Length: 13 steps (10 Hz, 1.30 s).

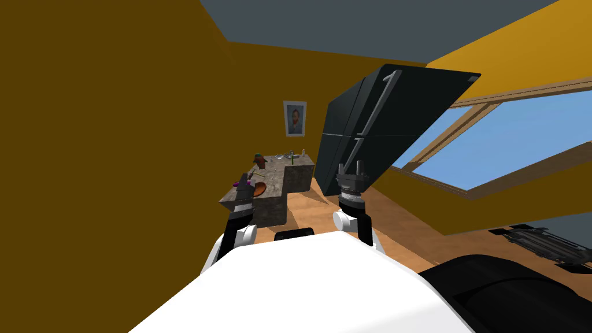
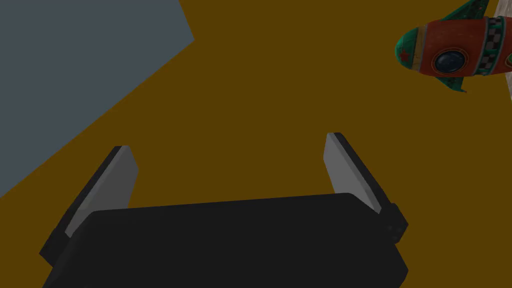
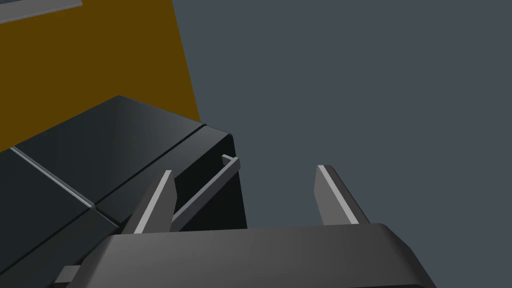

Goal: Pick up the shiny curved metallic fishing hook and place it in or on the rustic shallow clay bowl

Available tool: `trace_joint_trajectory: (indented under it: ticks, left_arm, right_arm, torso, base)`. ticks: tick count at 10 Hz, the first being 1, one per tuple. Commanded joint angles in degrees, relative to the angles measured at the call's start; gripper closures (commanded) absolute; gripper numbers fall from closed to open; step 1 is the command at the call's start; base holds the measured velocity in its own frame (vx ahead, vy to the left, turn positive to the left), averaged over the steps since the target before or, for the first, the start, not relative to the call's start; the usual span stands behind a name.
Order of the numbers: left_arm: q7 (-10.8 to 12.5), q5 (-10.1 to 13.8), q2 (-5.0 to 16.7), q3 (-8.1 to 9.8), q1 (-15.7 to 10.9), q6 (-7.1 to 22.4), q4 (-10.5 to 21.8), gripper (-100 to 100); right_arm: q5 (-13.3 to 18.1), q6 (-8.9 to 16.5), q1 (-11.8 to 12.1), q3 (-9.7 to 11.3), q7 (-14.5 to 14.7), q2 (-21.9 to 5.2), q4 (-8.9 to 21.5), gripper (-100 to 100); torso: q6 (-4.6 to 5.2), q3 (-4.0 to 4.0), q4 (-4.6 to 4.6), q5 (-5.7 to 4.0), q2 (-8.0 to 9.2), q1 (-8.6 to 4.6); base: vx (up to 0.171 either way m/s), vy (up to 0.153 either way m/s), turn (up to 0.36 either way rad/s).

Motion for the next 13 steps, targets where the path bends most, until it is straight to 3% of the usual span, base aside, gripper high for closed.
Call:
trace_joint_trajectory:
  ticks: [1, 7, 13]
  left_arm:
    - [0.11, -0.05, 1.83, 0.17, -0.06, -0.02, 0.53, -100]
    - [1.58, -0.45, 8.37, 2.02, -0.50, -0.08, 5.59, -100]
    - [4.04, -1.06, 10.66, 5.10, -1.22, -0.01, 13.24, -100]
  right_arm:
    - [0.00, 0.00, 0.00, 0.00, 0.00, 0.00, 0.00, 0]
    - [0.00, 0.00, -0.01, 0.01, 0.00, 0.01, 0.00, 0]
    - [0.00, 0.00, -0.01, 0.01, 0.00, 0.01, 0.00, 0]
  torso:
    - [0.00, 0.00, 0.00, 0.00, 0.00, 0.00]
    - [0.01, 0.12, 0.05, -0.06, 0.22, -0.26]
    - [0.00, 0.20, 0.08, -0.09, 0.35, -0.42]
  base:
    - [-0.008, -0.014, -0.021]
    - [-0.048, -0.059, -0.039]
    - [-0.083, -0.105, -0.056]
